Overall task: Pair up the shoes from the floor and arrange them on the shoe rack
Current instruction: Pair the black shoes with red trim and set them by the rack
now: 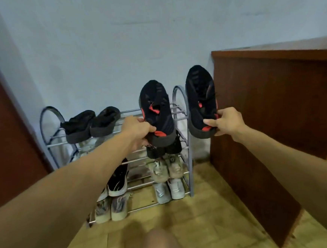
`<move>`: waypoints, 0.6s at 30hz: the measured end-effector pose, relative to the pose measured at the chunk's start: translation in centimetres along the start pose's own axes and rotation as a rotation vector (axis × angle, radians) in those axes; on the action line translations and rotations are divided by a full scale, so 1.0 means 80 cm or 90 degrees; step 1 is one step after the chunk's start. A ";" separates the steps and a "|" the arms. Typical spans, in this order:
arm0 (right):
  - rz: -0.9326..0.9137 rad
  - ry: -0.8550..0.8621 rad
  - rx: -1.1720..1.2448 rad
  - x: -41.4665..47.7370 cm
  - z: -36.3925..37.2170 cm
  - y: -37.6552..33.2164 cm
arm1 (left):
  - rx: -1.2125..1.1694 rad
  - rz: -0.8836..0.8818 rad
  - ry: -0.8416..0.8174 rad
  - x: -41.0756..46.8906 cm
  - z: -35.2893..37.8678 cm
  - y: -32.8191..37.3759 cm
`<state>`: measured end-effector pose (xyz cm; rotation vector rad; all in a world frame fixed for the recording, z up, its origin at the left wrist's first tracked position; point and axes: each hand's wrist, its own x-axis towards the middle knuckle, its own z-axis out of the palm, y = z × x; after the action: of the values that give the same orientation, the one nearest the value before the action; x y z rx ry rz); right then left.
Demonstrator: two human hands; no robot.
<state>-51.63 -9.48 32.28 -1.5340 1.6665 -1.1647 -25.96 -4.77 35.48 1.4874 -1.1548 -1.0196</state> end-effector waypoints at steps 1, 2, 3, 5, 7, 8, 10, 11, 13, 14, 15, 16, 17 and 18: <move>-0.010 -0.011 -0.005 0.013 0.004 -0.011 | -0.005 -0.007 0.024 0.012 -0.007 0.005; -0.015 -0.021 -0.006 0.026 0.010 -0.020 | -0.005 -0.012 0.054 0.027 -0.014 0.008; -0.014 -0.031 -0.005 0.040 0.016 -0.029 | -0.011 -0.016 0.077 0.043 -0.022 0.011; 0.004 -0.052 -0.013 0.067 0.033 -0.043 | -0.041 -0.033 0.100 0.075 -0.036 0.013; 0.017 -0.074 -0.031 0.091 0.052 -0.051 | -0.048 -0.047 0.112 0.104 -0.045 0.010; 0.021 -0.084 -0.036 0.103 0.062 -0.054 | -0.045 -0.052 0.120 0.119 -0.047 0.007; 0.028 -0.099 -0.039 0.125 0.080 -0.057 | -0.040 -0.060 0.133 0.148 -0.049 0.000; 0.030 -0.102 -0.043 0.136 0.088 -0.059 | -0.038 -0.064 0.134 0.161 -0.048 -0.003; 0.030 -0.094 -0.052 0.156 0.102 -0.059 | -0.050 -0.075 0.113 0.184 -0.043 -0.009; 0.031 -0.088 -0.057 0.166 0.108 -0.059 | -0.059 -0.080 0.099 0.194 -0.039 -0.011; 0.033 -0.086 -0.069 0.175 0.114 -0.057 | -0.060 -0.085 0.084 0.202 -0.034 -0.013; 0.034 -0.088 -0.090 0.183 0.118 -0.055 | -0.054 -0.093 0.066 0.210 -0.028 -0.015; 0.035 -0.092 -0.113 0.190 0.122 -0.052 | -0.040 -0.097 0.049 0.217 -0.022 -0.017; 0.038 -0.096 -0.130 0.197 0.126 -0.049 | -0.028 -0.100 0.035 0.223 -0.016 -0.020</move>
<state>-43.66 -26.77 33.39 -1.6384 1.7593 -0.8471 -20.82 -21.81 33.20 1.5812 -0.9819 -1.0961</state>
